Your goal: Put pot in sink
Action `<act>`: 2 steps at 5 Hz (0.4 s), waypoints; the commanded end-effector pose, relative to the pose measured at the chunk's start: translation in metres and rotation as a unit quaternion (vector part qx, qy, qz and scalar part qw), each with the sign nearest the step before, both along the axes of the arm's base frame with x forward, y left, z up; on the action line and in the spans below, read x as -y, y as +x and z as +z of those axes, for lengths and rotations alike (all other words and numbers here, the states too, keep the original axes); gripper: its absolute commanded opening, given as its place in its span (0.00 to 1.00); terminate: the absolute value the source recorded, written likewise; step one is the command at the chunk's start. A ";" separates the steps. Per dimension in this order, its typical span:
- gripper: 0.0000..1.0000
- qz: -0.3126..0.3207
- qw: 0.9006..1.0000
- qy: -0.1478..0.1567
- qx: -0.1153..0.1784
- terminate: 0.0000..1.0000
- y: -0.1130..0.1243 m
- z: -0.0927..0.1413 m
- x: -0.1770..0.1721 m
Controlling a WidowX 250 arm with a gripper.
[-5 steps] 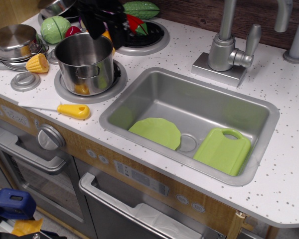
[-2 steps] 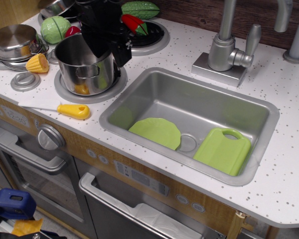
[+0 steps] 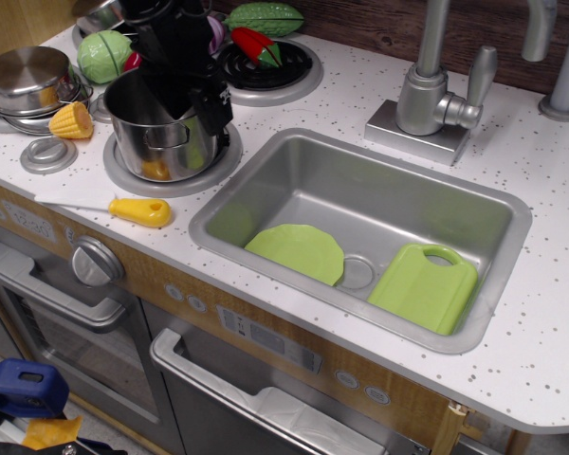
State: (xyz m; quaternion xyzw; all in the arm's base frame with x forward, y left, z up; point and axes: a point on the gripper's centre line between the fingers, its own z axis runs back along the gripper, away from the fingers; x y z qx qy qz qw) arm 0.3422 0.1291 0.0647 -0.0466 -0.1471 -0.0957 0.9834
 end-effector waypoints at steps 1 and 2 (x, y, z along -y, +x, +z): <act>1.00 -0.009 1.000 0.003 0.027 0.00 0.005 -0.002 -0.005; 0.00 -0.017 0.999 -0.003 0.037 0.00 0.009 -0.009 -0.004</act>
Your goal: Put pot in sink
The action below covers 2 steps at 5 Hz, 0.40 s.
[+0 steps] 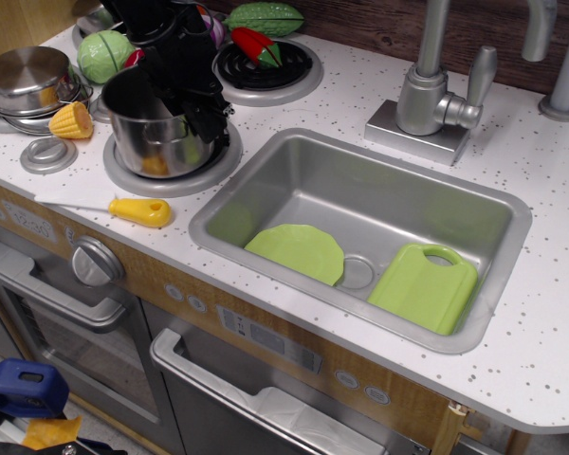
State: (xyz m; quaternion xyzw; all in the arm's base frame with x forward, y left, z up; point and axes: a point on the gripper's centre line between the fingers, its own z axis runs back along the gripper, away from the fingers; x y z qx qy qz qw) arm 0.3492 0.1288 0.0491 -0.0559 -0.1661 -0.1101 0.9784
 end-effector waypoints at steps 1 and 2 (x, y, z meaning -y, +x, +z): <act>0.00 0.010 1.000 0.021 0.011 0.00 0.008 0.018 0.009; 0.00 0.031 0.998 0.046 -0.009 0.00 0.014 0.040 0.026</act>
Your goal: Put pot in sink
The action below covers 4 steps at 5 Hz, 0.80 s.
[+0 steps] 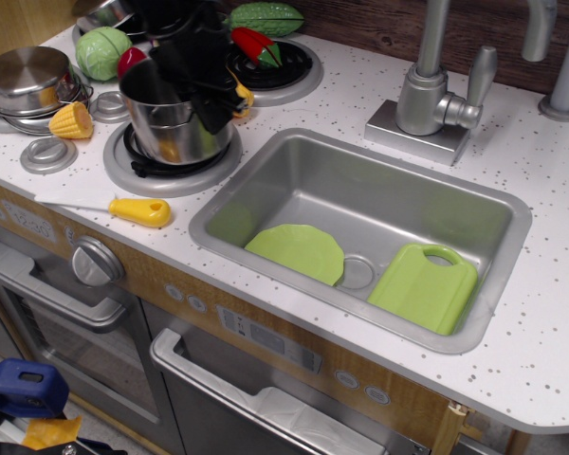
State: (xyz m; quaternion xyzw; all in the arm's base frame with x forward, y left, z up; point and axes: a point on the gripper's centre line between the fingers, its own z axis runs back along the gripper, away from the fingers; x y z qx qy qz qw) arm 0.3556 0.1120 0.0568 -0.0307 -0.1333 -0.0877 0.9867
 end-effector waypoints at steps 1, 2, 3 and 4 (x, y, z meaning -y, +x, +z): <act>0.00 0.022 0.999 0.030 0.010 0.00 0.013 0.055 0.024; 0.00 0.038 0.999 0.025 0.023 0.00 0.020 0.052 0.046; 0.00 0.043 0.998 0.020 0.045 0.00 0.027 0.034 0.066; 0.00 0.049 0.997 0.022 0.060 0.00 0.028 0.019 0.084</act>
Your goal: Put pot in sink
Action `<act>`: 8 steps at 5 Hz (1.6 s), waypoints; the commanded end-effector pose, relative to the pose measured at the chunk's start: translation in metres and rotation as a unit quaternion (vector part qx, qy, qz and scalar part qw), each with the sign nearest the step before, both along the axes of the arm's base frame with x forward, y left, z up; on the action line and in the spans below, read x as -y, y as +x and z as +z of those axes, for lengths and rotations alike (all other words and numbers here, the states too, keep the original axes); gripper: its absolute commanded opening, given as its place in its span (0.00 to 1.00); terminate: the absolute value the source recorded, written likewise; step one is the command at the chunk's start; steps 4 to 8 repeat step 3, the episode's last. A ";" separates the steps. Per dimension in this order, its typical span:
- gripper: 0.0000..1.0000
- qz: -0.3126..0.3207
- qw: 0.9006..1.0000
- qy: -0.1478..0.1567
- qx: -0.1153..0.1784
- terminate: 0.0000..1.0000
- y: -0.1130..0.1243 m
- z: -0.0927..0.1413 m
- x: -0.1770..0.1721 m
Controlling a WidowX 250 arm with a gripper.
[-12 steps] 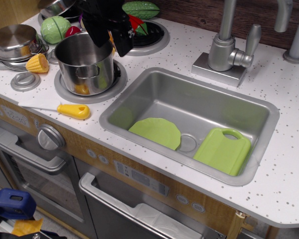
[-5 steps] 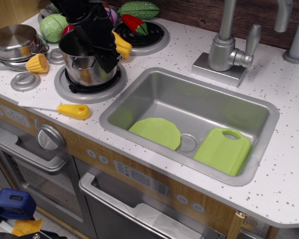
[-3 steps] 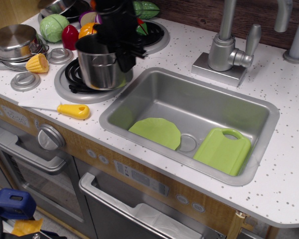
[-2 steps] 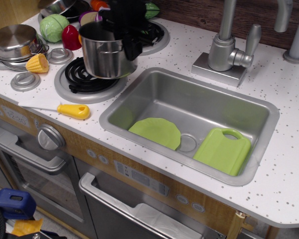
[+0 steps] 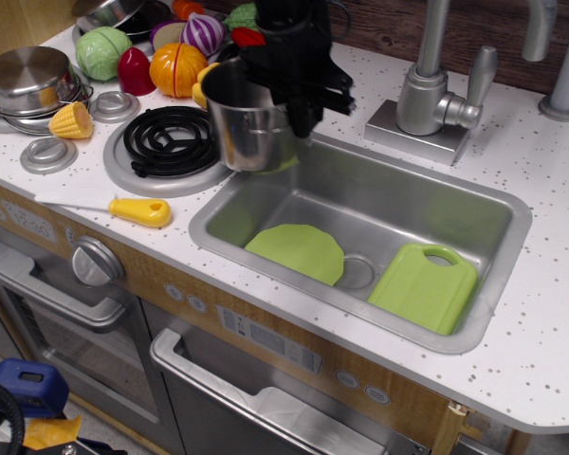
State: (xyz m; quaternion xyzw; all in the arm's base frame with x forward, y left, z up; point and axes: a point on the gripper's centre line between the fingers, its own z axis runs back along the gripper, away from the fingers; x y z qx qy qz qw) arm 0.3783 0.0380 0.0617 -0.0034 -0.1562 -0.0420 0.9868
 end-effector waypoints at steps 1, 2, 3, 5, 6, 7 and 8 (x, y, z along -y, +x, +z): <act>0.00 0.002 0.999 -0.013 0.053 0.00 0.006 0.000 0.020; 0.00 0.007 0.997 -0.015 0.075 0.00 -0.001 -0.016 0.023; 0.00 -0.004 0.996 -0.034 0.078 1.00 -0.010 -0.030 0.018; 0.00 -0.004 0.996 -0.034 0.078 1.00 -0.010 -0.030 0.018; 0.00 -0.004 0.996 -0.034 0.078 1.00 -0.010 -0.030 0.018; 0.00 -0.004 0.996 -0.034 0.078 1.00 -0.010 -0.030 0.018; 0.00 -0.004 0.996 -0.034 0.078 1.00 -0.010 -0.030 0.018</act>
